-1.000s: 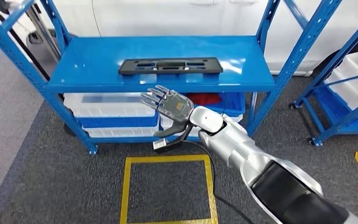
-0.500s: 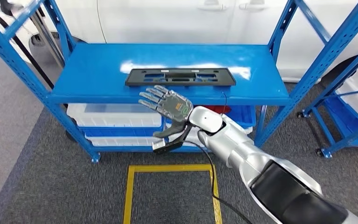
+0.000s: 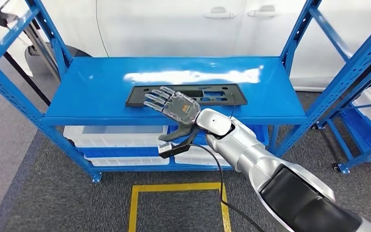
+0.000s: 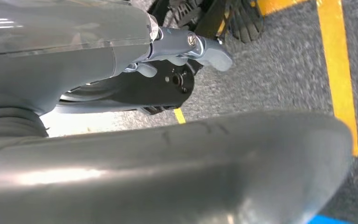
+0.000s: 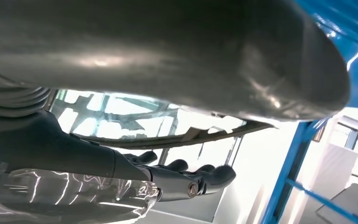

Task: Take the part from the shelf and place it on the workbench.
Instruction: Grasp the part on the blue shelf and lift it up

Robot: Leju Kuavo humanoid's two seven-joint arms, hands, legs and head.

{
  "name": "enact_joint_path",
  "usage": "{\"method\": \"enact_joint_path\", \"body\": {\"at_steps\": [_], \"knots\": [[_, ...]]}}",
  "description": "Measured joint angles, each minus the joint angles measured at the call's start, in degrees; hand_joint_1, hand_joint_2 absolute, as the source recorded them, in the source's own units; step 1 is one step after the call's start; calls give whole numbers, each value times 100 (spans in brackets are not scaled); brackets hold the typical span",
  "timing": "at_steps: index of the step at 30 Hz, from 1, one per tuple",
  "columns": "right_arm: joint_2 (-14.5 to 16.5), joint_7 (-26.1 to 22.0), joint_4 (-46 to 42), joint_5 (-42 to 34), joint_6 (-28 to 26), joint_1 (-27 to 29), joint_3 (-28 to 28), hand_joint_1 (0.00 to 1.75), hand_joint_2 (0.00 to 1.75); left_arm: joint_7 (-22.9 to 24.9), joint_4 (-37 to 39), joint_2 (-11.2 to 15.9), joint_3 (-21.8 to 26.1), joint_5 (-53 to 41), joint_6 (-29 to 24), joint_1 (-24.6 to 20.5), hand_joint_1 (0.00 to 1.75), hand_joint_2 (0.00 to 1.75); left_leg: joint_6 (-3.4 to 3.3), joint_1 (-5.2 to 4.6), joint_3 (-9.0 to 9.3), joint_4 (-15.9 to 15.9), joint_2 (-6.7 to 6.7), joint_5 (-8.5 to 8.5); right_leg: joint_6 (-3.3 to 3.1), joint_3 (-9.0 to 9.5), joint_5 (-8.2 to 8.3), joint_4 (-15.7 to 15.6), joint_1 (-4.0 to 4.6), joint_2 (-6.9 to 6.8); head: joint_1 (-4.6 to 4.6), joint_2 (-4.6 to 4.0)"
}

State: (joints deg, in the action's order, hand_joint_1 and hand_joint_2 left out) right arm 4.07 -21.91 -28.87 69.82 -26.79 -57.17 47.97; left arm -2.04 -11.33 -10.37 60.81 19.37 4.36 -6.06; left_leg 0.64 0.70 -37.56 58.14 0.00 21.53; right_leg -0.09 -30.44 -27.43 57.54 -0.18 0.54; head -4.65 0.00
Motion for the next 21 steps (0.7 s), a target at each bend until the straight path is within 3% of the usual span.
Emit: {"method": "enact_joint_path", "body": {"at_steps": [2,4,6,8,9,10,11,12,13,15,19,21], "knots": [[8,26,-2,4,-28,-23,3,0,0,4,2,5,1,-1,-1,-19,0,0,-105,-14,64,-35,-4,28,80,22,-41,52,-7,5,-1,0],[9,72,-3,13,-68,-56,5,0,0,7,3,8,2,-1,1,-32,0,0,-188,-10,166,-63,-9,75,131,-84,-62,329,-27,-5,-1,0],[1,114,1,22,-98,-71,11,0,0,9,3,9,4,0,1,-42,0,0,-243,-18,258,-72,-13,147,165,-457,-213,949,-42,-18,0,0],[-16,144,14,29,-112,-59,25,0,0,13,3,11,10,0,0,-45,0,0,-266,-32,345,-70,-23,239,196,-939,-493,1545,-44,-21,0,0],[-30,159,26,32,-111,-52,33,0,44,16,3,11,16,0,-1,-42,0,0,-271,-40,405,-69,-32,293,196,-1109,-569,1659,-43,-21,0,0],[-43,173,39,33,-102,-51,39,0,87,19,3,11,24,1,-3,-36,0,0,-273,-49,475,-68,-41,350,178,-1183,-526,1578,-37,-21,0,0],[-57,188,52,27,-85,-56,43,0,131,20,3,10,31,1,-6,-30,0,0,-272,-59,556,-68,-48,410,144,-1166,-339,1313,-23,-21,0,0],[-80,202,72,14,-53,-64,44,0,175,15,5,6,38,1,-10,-23,0,0,-268,-64,627,-71,-52,468,90,-1091,-22,928,2,-24,0,0],[-102,224,98,1,-13,-70,45,0,175,5,9,0,42,2,-16,-21,0,0,-256,-75,690,-64,-56,524,40,-1012,330,515,37,-22,0,0],[-138,369,174,55,105,-76,54,0,175,-54,17,-13,49,1,-25,-28,0,0,-207,-89,752,-63,-68,610,-33,-915,761,31,93,-18,0,0],[-190,766,379,235,311,-131,87,0,175,-149,19,-10,71,0,-32,-46,0,0,-106,-100,752,132,-60,692,-126,-781,756,-94,66,-25,-1,0],[-215,837,467,259,361,-169,94,0,175,-163,19,-8,82,0,-37,-50,0,0,-55,-76,450,690,-43,882,-167,-700,716,-129,40,-21,-1,0]]}}
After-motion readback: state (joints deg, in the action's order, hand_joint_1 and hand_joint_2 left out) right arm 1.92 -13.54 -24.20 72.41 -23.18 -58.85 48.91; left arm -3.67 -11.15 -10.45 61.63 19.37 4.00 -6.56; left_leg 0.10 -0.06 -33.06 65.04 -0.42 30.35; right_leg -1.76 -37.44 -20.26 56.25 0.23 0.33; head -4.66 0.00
